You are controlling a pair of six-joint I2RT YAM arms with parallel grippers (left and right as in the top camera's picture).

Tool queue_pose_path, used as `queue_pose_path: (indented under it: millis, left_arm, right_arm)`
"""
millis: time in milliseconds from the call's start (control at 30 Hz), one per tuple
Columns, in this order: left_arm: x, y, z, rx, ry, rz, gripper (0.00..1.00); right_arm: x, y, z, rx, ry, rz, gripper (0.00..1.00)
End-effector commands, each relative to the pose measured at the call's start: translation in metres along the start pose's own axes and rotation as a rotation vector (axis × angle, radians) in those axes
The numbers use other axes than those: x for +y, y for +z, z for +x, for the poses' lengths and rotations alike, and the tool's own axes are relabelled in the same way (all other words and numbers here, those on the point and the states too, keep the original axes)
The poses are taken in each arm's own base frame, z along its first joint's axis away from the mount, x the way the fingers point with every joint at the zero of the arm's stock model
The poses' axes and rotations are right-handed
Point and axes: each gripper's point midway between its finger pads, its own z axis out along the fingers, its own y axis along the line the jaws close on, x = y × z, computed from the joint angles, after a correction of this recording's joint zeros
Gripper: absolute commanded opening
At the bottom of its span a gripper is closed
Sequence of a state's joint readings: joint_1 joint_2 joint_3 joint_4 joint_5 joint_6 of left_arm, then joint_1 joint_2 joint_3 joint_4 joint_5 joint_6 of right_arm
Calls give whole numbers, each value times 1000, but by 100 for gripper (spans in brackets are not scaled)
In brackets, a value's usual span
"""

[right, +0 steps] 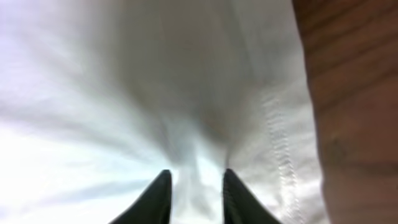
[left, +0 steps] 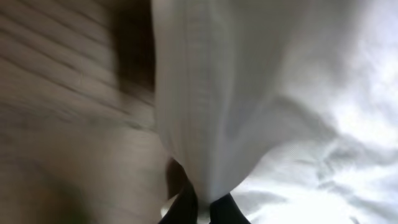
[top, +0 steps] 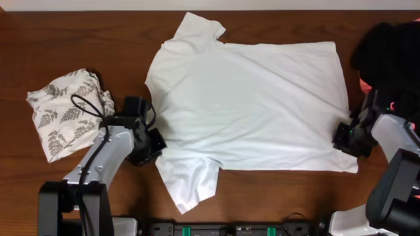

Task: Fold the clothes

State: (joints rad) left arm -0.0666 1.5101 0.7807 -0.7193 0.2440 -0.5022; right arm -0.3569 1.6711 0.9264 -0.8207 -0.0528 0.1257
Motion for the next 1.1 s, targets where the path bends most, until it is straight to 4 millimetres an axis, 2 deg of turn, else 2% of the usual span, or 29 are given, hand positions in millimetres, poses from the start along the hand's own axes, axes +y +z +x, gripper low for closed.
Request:
queue_pose_path:
  millis: [0, 233, 467, 667, 867, 1067]
  left_arm:
    - [7, -4, -10, -30, -3, -11, 6]
    - [6, -5, -15, -49, -10, 0, 6]
    - [6, -5, -14, -45, 1, -2, 6]
    - [6, -5, -14, -44, 20, 1, 6]
    - [6, -5, -14, -44, 20, 1, 6]
    - [6, -5, -14, -44, 20, 1, 6]
  right_arm:
    - [19, -22, -7, -2, 7, -115, 29]
    - [17, -31, 36, 171, 24, -108, 32]
    - [4, -24, 34, 158, 113, -80, 34]
    - [-27, -23, 34, 152, 264, -7, 36]
    - [-61, -17, 44, 163, 390, 61, 36]
    - [-66, -2, 60, 191, 402, 41, 36]
